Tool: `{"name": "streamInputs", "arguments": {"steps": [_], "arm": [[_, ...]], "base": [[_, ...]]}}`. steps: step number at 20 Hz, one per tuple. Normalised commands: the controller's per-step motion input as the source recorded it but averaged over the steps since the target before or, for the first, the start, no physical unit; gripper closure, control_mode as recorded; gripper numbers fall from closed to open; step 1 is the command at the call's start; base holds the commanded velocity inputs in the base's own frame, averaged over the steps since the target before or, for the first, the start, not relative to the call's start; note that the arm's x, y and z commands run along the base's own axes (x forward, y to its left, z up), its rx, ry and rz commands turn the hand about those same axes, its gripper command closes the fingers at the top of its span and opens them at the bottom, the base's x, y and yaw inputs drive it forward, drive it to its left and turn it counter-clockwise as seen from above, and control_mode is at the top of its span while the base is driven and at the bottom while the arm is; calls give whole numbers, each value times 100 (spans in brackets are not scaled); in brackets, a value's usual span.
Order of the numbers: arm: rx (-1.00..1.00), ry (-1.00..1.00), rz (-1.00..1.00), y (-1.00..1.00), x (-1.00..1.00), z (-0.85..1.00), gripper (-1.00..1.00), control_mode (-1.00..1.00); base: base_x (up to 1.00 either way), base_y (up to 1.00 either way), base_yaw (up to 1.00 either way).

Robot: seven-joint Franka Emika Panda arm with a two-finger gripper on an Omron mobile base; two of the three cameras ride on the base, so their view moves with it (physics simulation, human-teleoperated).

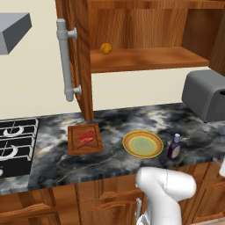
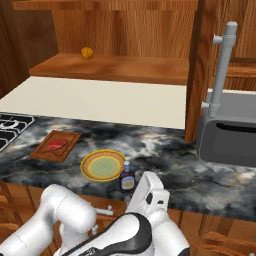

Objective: Pick the steak from the plate and place it on the cutting board. Then pick the condiment bottle from the cabinet and place it next to the cutting board.

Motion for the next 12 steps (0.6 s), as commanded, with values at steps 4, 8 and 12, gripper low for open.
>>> {"name": "streamInputs", "arguments": {"steps": [4,8,12], "arm": [[-28,-40,-6,0,-56,18,-100,-100],[-36,-38,-7,0,-49,37,-100,-100],[-42,-31,-7,0,-39,48,-100,-100]], "base": [[0,0,0],[0,0,0],[0,0,0]]}}
